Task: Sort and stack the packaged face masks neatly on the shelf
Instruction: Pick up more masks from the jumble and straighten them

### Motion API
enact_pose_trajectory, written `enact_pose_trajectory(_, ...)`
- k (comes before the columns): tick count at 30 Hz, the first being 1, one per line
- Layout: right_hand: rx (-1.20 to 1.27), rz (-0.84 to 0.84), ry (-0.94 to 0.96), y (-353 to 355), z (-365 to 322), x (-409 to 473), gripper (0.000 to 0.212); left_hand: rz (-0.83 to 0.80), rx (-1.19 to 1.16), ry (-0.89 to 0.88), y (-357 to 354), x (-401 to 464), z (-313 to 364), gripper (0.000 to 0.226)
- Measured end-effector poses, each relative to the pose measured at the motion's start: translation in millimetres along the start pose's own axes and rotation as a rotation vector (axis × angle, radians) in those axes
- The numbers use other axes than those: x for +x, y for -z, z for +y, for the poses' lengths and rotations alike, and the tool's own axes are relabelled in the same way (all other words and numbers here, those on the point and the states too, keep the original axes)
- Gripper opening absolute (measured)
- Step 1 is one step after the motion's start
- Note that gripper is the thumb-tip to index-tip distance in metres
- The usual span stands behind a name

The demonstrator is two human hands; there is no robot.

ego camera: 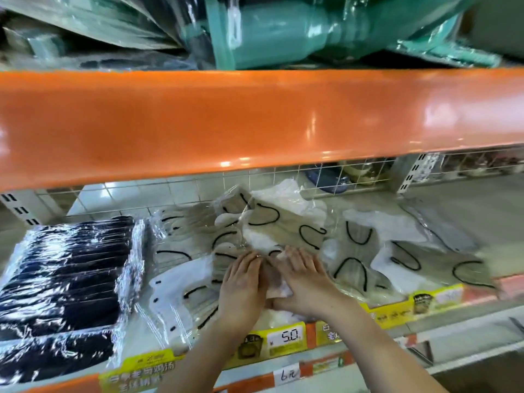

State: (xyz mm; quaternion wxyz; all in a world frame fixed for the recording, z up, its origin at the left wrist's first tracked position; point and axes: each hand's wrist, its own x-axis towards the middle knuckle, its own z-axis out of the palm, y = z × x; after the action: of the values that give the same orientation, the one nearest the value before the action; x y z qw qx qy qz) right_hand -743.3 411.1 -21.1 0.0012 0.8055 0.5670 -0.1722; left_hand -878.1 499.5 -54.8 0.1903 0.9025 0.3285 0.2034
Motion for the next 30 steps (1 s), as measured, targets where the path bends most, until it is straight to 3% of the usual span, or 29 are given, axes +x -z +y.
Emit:
enact_pose_trajectory(7,-0.019,0.151,0.002,-2.4,-4.6,-0.9,0.085,0.030,-0.164,0.018,3.1,-2.7,-0.4,0.058)
enact_pose_trajectory(10,0.029,0.256,0.016,-7.0,-4.7,0.5,0.063,0.080,-0.243,0.037,10.2,-4.7,6.3,0.052)
enact_pose_trajectory(12,0.181,0.377,0.039,-10.2,-1.1,3.0,0.054,0.108,-0.318,0.090,15.9,-5.3,10.1,0.042)
enact_pose_trajectory(15,0.476,0.510,-0.016,-4.7,4.8,4.9,0.026,0.143,-0.383,0.107,21.6,-6.9,11.8,0.034)
enact_pose_trajectory(19,1.044,0.696,-0.118,20.1,3.6,3.0,0.021,0.093,-0.377,0.203,26.8,-6.9,8.8,0.038)
enact_pose_trajectory(22,1.595,0.693,-0.230,29.1,10.0,6.5,0.027,0.032,-0.369,0.154,31.3,-4.8,9.8,0.031)
enact_pose_trajectory(24,1.949,0.660,-0.210,36.7,17.3,3.3,0.031,-0.037,-0.334,0.106,33.8,-4.3,11.6,0.030)
enact_pose_trajectory(26,2.273,0.506,-0.125,45.0,17.9,-3.0,0.053,-0.078,-0.356,0.100,36.8,-3.9,14.5,0.035)
enact_pose_trajectory(29,2.504,0.154,0.056,46.5,8.6,-8.6,0.066,-0.121,-0.499,0.131,41.6,-2.8,22.7,0.045)
enact_pose_trajectory(30,2.448,0.160,0.122,43.1,7.8,-7.4,0.061,-0.137,-0.594,0.152,43.1,-2.5,26.0,0.047)
